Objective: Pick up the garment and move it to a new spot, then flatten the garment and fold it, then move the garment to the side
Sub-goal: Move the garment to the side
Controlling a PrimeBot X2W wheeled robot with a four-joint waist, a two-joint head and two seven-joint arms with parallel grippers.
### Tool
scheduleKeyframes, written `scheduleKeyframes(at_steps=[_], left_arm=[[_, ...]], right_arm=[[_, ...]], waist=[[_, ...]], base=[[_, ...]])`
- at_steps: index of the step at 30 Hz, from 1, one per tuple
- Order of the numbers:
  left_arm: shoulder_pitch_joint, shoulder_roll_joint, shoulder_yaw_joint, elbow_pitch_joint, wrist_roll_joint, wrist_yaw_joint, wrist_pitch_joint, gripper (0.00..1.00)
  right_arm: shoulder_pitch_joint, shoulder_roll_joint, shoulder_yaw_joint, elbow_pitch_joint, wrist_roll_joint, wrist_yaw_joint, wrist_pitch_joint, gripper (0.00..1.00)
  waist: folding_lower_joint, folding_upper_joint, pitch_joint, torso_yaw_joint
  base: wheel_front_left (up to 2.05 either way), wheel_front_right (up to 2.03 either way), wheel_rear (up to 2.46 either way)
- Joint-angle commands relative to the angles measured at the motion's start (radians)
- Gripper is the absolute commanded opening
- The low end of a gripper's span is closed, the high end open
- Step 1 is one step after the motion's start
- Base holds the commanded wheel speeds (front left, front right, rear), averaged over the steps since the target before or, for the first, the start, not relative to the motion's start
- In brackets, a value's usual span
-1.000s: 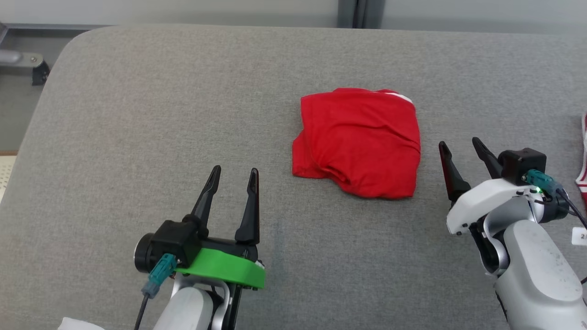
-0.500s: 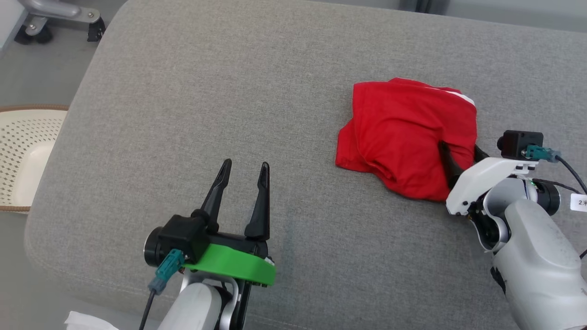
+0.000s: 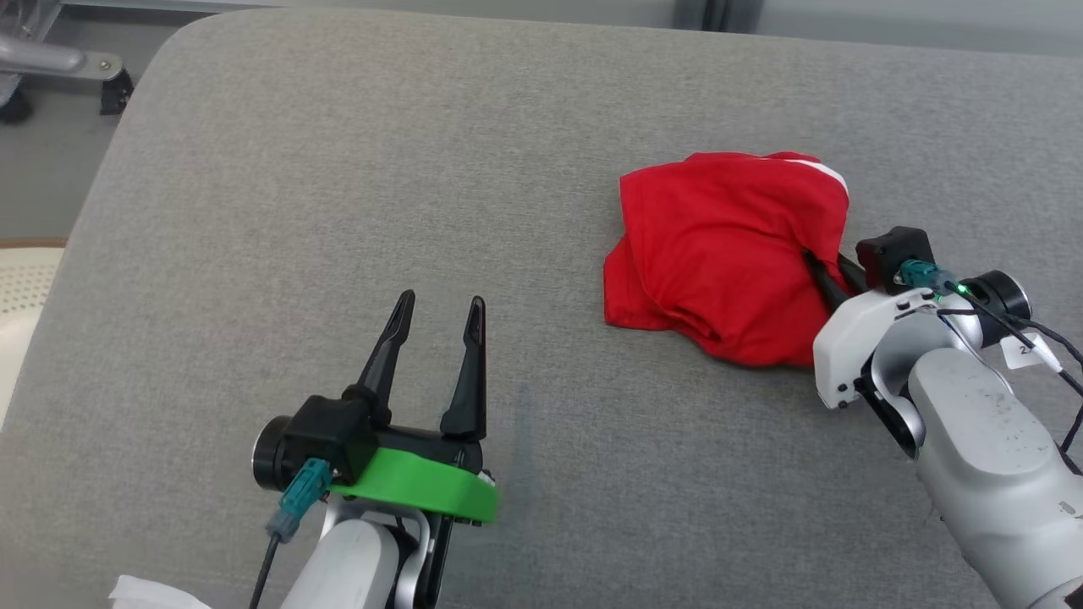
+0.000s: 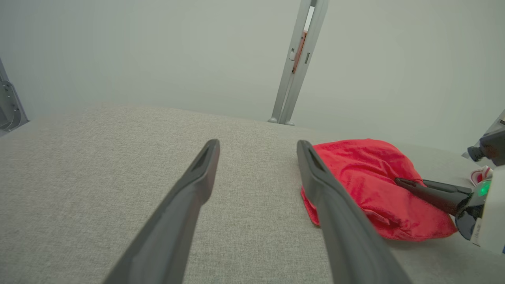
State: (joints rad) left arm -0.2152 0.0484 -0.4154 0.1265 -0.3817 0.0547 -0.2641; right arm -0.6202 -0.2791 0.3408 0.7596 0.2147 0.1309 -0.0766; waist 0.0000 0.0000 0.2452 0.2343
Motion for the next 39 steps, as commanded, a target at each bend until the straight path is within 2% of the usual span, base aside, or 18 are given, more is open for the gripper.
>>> scheduleKeyframes(at_steps=[1,7,12,20,24,30,39], left_arm=[[-0.006,0.005,0.005,0.002,0.007,-0.007,0.001,1.0],[-0.031,0.005,-0.005,0.004,0.025,-0.022,0.001,1.0],[-0.063,0.005,-0.026,0.008,0.035,-0.029,0.001,1.0],[-0.131,0.006,-0.054,0.017,0.048,-0.032,0.001,1.0],[-0.162,0.006,-0.062,0.032,0.061,-0.045,0.001,1.0],[-0.196,0.005,-0.065,0.048,0.073,-0.052,0.001,1.0],[-0.221,0.005,-0.062,0.057,0.089,-0.055,0.001,1.0]], right_arm=[[-0.013,-0.023,0.03,-0.004,-0.025,0.0,0.003,0.0],[-0.053,-0.112,0.178,-0.064,-0.05,-0.001,0.021,0.0],[-0.097,-0.235,0.302,-0.144,-0.024,-0.001,0.049,0.0],[-0.159,-0.447,0.376,-0.245,0.089,-0.001,0.074,0.0],[-0.183,-0.534,0.372,-0.227,0.139,-0.001,0.056,0.0],[-0.216,-0.596,0.339,-0.122,0.176,-0.001,0.002,0.0],[-0.245,-0.579,0.294,0.063,0.199,-0.001,-0.056,0.0]], waist=[[0.0,0.0,-0.023,-0.078],[0.0,0.0,-0.025,-0.213],[0.0,0.0,-0.002,-0.316],[0.0,0.0,0.082,-0.406],[0.0,0.0,0.129,-0.414],[0.0,0.0,0.19,-0.391],[0.0,0.0,0.253,-0.344]], base=[[0.0,0.0,0.0],[0.0,0.0,0.0],[0.0,0.0,0.0],[0.0,0.0,0.0],[0.0,0.0,0.0],[0.0,0.0,0.0],[0.0,0.0,0.0]])
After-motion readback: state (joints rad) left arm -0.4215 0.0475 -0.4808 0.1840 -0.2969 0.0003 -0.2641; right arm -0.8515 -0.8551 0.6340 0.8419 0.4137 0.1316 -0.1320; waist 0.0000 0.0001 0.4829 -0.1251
